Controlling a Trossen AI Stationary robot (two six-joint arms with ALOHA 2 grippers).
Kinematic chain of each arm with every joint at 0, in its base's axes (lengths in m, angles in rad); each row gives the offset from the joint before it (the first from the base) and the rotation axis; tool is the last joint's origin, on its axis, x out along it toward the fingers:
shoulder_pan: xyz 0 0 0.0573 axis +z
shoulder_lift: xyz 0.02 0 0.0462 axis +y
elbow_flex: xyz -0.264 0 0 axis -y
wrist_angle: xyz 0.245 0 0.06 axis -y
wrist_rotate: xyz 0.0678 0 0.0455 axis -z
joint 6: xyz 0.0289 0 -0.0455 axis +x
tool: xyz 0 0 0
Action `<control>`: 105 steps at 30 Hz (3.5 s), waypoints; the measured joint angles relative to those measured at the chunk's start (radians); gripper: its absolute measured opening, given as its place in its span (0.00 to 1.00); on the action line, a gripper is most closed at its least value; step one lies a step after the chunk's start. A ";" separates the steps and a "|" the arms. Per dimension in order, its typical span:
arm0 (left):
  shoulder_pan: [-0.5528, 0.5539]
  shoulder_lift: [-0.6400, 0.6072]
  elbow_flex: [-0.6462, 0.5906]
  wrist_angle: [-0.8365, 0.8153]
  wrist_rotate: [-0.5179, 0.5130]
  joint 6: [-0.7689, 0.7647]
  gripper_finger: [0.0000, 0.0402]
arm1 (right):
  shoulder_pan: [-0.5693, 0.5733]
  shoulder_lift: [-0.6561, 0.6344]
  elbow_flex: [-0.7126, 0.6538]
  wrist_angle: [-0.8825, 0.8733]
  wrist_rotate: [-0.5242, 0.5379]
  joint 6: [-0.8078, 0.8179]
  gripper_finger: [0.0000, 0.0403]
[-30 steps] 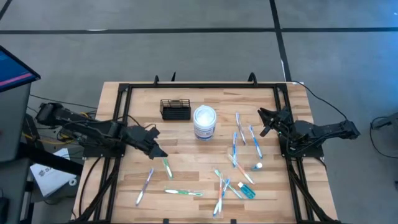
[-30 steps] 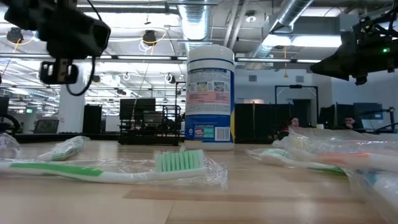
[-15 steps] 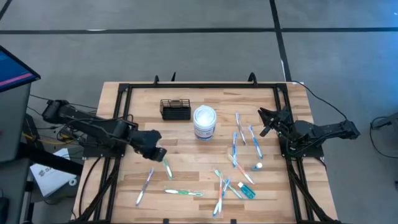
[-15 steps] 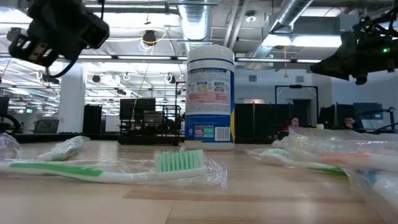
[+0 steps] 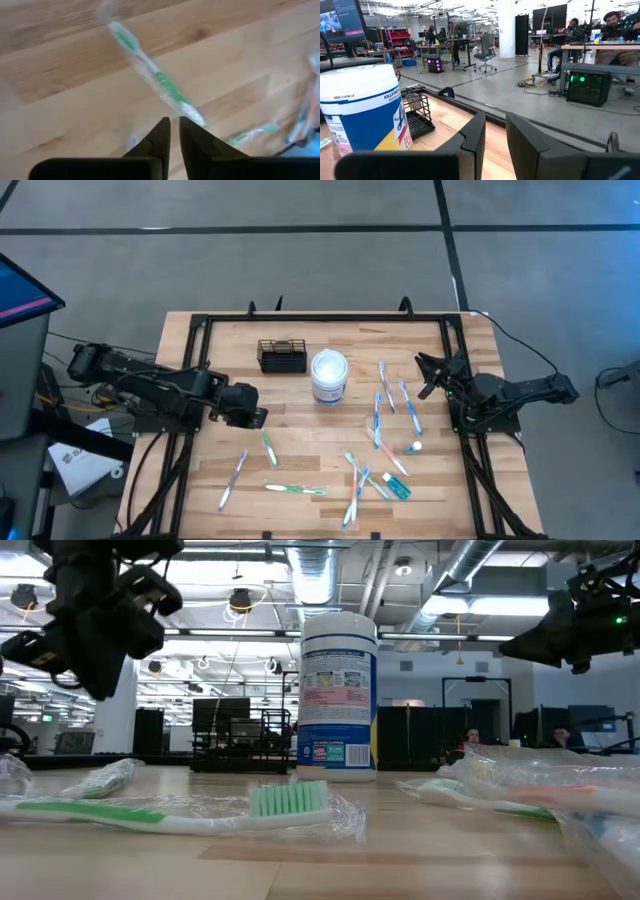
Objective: Pick & Place toothbrushing station
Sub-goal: Put the top green toothbrush into the mesh organizer
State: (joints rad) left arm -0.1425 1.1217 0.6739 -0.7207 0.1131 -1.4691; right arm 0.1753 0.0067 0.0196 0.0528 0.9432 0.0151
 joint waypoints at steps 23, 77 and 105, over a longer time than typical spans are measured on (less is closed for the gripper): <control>0.000 0.000 -0.197 0.234 -0.019 -0.067 0.47 | 0.000 0.000 0.000 0.002 0.001 0.001 0.17; 0.139 0.156 -0.275 0.469 0.049 -0.068 0.38 | 0.000 0.000 0.001 0.015 0.002 -0.026 0.17; 0.137 0.157 -0.277 0.486 -0.161 0.121 0.01 | 0.000 0.000 0.001 0.015 0.002 -0.023 0.17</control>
State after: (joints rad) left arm -0.0051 1.2789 0.3965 -0.2345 -0.0477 -1.3476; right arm 0.1749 0.0071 0.0204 0.0676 0.9451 -0.0082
